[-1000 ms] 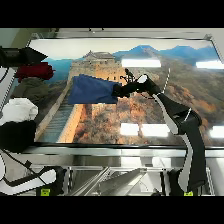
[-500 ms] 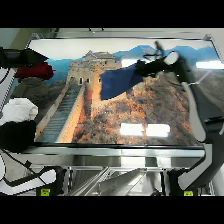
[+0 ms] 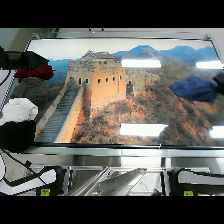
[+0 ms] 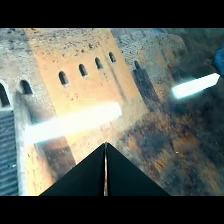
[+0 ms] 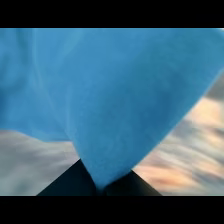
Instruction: Fold the shirts.
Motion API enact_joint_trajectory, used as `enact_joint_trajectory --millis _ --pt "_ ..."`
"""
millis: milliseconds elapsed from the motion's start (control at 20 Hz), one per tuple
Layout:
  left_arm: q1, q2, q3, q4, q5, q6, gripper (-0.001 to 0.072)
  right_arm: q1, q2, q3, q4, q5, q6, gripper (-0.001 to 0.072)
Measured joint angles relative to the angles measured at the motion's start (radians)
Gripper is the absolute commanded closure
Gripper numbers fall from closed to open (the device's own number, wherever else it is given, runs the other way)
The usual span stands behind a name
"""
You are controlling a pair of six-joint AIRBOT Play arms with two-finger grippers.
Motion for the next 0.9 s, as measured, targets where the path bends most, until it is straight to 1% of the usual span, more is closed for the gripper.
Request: enact_joint_trajectory --millis 150,300,350,400,450,500,550,700,900 --pt "0.000 0.000 0.000 0.000 0.004 0.000 0.0695 -0.122 0.142 -0.300 -0.064 -0.087 0.074 0.0693" --pt "0.000 0.000 0.000 0.000 0.005 0.000 0.0695 -0.207 0.246 -0.565 -0.092 -0.202 0.128 0.0690" --pt "0.000 0.000 0.000 0.000 0.005 0.000 0.0694 -0.227 0.270 -0.628 -0.097 -0.233 0.134 0.0682" --pt "0.000 0.000 0.000 0.000 0.006 0.000 0.0694 -0.242 0.286 -0.667 -0.102 -0.256 0.133 0.0657" --pt "0.000 0.000 0.000 0.000 0.007 0.000 0.0694 -0.256 0.299 -0.698 -0.105 -0.272 0.119 0.0383" --pt "0.000 0.000 0.000 0.000 0.007 0.000 0.0694 -0.265 0.309 -0.718 -0.109 -0.271 0.100 -0.0001" --pt "0.000 0.000 0.000 0.000 0.007 0.000 0.0694 -0.273 0.317 -0.732 -0.112 -0.259 0.075 0.0007" --pt "0.000 0.000 0.000 -0.001 0.010 -0.004 0.0695 -0.287 0.337 -0.738 -0.121 -0.120 -0.010 0.0008" --pt "0.000 0.000 0.000 -0.002 0.016 -0.008 0.0694 -0.280 0.364 -0.652 -0.113 0.061 -0.087 0.0008"
